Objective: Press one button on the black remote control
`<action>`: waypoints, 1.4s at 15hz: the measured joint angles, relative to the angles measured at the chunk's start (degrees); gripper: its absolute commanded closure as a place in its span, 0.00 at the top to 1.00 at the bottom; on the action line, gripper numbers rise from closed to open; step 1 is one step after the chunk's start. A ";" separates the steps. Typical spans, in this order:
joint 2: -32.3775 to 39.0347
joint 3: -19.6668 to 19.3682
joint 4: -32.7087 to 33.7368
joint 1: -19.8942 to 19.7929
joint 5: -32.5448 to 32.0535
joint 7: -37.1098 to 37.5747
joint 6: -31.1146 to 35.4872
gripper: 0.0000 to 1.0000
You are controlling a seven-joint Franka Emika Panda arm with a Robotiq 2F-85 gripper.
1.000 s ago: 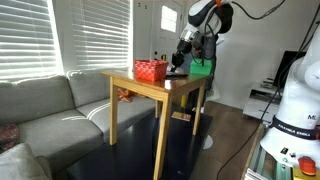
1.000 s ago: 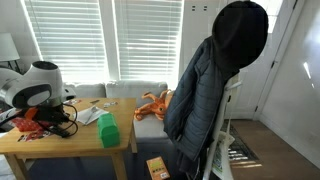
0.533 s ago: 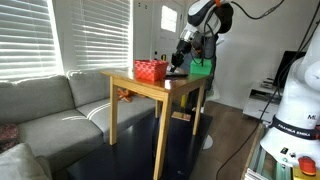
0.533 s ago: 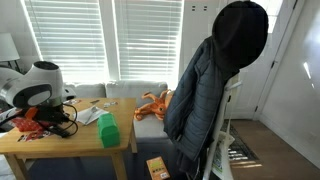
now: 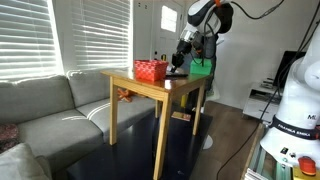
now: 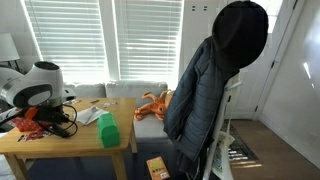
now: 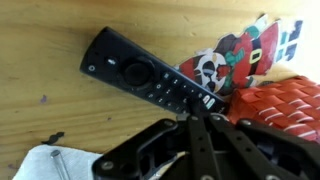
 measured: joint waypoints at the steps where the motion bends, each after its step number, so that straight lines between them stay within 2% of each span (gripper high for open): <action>1: 0.07 0.00 0.03 -0.02 0.00 0.00 0.00 0.00; 21: 1.05 0.06 0.53 -0.17 1.28 -1.06 0.03 0.00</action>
